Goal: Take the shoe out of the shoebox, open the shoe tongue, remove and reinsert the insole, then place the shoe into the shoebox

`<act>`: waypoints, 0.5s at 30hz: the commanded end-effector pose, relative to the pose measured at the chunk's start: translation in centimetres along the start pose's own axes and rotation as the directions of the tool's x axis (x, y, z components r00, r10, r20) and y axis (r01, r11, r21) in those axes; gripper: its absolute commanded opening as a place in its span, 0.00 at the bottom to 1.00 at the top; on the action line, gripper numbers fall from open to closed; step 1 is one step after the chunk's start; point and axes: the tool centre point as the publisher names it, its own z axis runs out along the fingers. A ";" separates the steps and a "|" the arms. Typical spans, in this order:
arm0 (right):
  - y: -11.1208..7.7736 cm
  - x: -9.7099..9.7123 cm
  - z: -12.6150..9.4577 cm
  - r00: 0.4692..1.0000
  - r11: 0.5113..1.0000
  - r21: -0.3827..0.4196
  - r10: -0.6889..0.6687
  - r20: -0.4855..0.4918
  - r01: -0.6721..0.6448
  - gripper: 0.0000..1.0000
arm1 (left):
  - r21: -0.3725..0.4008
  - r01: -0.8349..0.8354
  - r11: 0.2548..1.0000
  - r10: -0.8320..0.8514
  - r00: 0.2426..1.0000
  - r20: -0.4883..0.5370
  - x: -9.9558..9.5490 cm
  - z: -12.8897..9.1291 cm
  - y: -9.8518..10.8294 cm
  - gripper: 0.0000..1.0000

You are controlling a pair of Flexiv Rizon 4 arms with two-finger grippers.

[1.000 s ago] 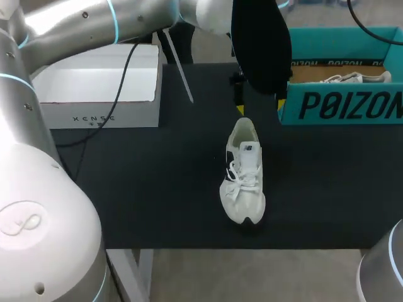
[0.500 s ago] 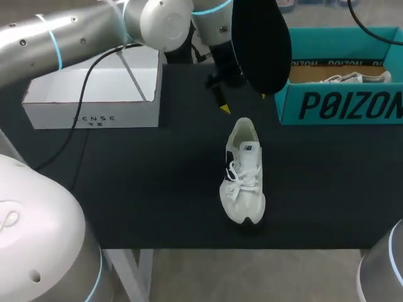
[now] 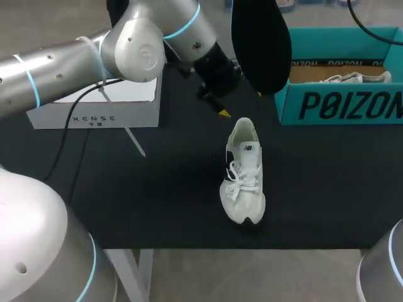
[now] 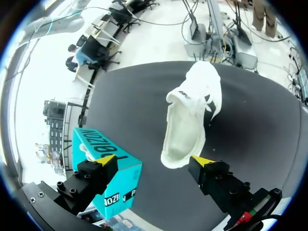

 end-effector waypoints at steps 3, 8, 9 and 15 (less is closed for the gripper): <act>0.1 -0.1 0.1 1.000 1.000 0.003 0.000 -0.001 0.000 0.00 | 0.027 -0.095 0.995 0.087 0.972 0.219 -0.1 -1.2 -0.8 1.00; 0.1 -0.1 0.1 1.000 1.000 0.003 0.000 -0.001 0.000 0.00 | 0.030 -0.148 0.989 0.120 0.892 0.437 1.6 -2.2 -1.0 1.00; 0.1 -0.1 0.1 1.000 1.000 0.003 0.000 -0.001 0.000 0.00 | 0.018 -0.149 0.989 0.124 0.876 0.466 1.9 -2.4 -1.0 1.00; 0.1 -0.1 0.1 1.000 1.000 0.003 0.000 -0.001 0.000 0.00 | -0.038 -0.170 0.985 0.155 0.759 0.632 3.4 -3.0 -1.6 1.00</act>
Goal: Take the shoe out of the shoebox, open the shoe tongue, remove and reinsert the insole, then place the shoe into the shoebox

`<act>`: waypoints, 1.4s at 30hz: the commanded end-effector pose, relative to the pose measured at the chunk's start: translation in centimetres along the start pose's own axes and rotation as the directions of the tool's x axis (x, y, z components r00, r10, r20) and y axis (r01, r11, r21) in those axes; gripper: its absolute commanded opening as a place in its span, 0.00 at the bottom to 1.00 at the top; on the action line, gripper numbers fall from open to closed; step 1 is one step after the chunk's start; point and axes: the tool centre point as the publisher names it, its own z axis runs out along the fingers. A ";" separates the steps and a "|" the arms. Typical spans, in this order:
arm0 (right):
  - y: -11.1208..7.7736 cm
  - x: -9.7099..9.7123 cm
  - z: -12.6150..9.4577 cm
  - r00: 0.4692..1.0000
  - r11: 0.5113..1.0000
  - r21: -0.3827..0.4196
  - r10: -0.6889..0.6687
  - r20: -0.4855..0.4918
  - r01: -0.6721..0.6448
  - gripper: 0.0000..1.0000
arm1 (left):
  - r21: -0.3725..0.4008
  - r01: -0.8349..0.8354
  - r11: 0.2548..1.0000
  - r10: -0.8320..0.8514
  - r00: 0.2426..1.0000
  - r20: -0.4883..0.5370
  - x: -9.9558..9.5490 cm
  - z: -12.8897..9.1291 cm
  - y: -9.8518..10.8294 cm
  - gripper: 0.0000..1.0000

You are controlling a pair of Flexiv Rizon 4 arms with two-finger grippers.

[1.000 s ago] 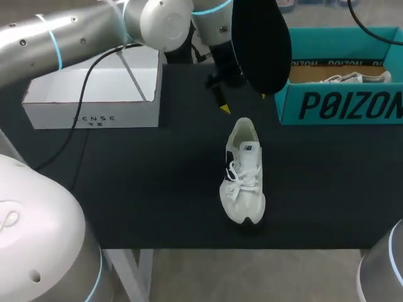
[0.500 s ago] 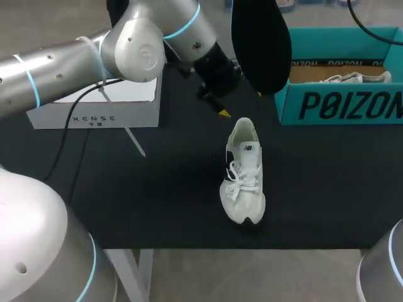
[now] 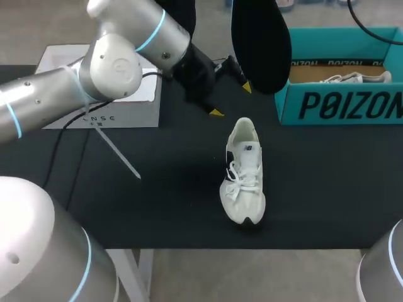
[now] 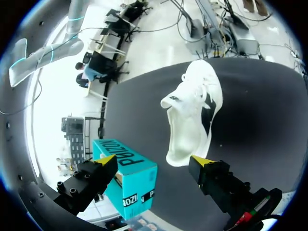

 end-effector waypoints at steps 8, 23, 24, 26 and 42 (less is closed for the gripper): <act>0.1 -0.1 0.1 1.000 1.000 0.003 0.000 -0.001 0.000 0.00 | -0.033 -0.051 0.998 0.060 0.777 0.626 2.0 -1.3 -1.9 1.00; 0.1 -0.1 0.1 1.000 1.000 0.003 0.000 -0.001 0.000 0.00 | 0.006 -0.119 0.993 0.082 0.721 0.688 -1.9 -2.2 -0.8 1.00; 0.1 -0.1 0.1 1.000 1.000 0.003 0.000 -0.001 0.000 0.00 | 0.000 -0.133 0.991 0.097 0.723 0.684 -2.2 -2.2 -0.7 1.00; 0.1 -0.1 0.1 1.000 1.000 0.003 0.000 -0.001 0.000 0.00 | -0.010 -0.145 0.989 0.114 0.730 0.674 -2.7 -2.3 -0.4 1.00; 0.1 -0.1 0.1 1.000 1.000 0.003 0.000 -0.001 0.000 0.00 | -0.052 -0.198 0.979 0.181 0.722 0.668 -5.5 -3.7 2.0 1.00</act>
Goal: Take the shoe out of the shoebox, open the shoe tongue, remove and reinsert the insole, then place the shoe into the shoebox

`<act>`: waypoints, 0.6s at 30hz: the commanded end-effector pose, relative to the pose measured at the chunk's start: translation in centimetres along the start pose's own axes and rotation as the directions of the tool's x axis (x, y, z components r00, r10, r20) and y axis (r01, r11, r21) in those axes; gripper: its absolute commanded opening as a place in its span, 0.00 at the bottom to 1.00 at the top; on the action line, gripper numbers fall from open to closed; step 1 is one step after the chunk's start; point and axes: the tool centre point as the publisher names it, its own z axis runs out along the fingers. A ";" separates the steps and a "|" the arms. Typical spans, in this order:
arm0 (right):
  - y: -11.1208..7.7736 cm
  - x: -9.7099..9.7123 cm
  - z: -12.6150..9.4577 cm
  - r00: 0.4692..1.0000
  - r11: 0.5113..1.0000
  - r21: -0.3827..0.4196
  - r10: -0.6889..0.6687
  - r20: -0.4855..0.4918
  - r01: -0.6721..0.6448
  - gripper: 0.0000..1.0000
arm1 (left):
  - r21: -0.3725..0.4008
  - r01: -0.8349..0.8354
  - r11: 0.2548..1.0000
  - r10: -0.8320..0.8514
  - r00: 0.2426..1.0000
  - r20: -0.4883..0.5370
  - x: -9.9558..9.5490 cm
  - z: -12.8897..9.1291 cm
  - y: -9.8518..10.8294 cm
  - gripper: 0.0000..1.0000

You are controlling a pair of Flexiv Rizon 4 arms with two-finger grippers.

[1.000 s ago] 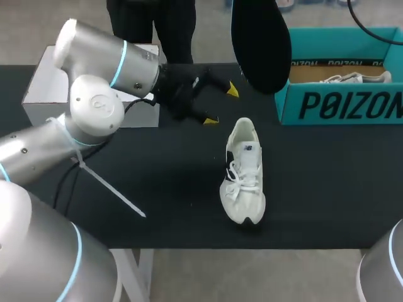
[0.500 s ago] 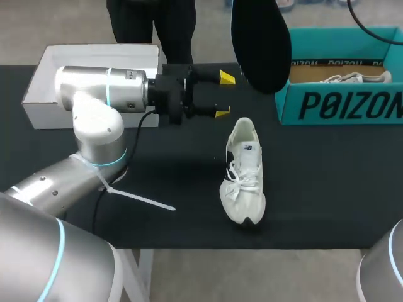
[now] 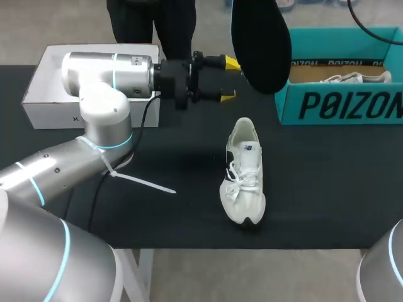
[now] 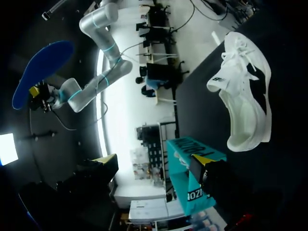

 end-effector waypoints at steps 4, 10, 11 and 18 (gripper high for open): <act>0.1 -0.1 0.1 1.000 1.000 0.003 0.000 -0.002 0.000 0.00 | 0.026 -0.009 1.000 0.009 1.000 0.018 -1.0 0.6 0.3 1.00; 0.1 -0.1 0.1 1.000 1.000 0.003 0.000 -0.002 0.000 0.00 | 0.023 -0.003 1.000 0.003 1.000 0.001 -1.1 0.6 -0.2 1.00; 0.1 -0.1 0.1 1.000 1.000 0.003 0.000 -0.002 0.000 0.00 | 0.023 -0.003 1.000 0.003 1.000 0.001 -1.1 0.6 -0.2 1.00; 0.1 -0.1 0.1 1.000 1.000 0.003 0.000 -0.002 0.000 0.00 | 0.023 -0.003 1.000 0.003 1.000 0.001 -1.1 0.6 -0.2 1.00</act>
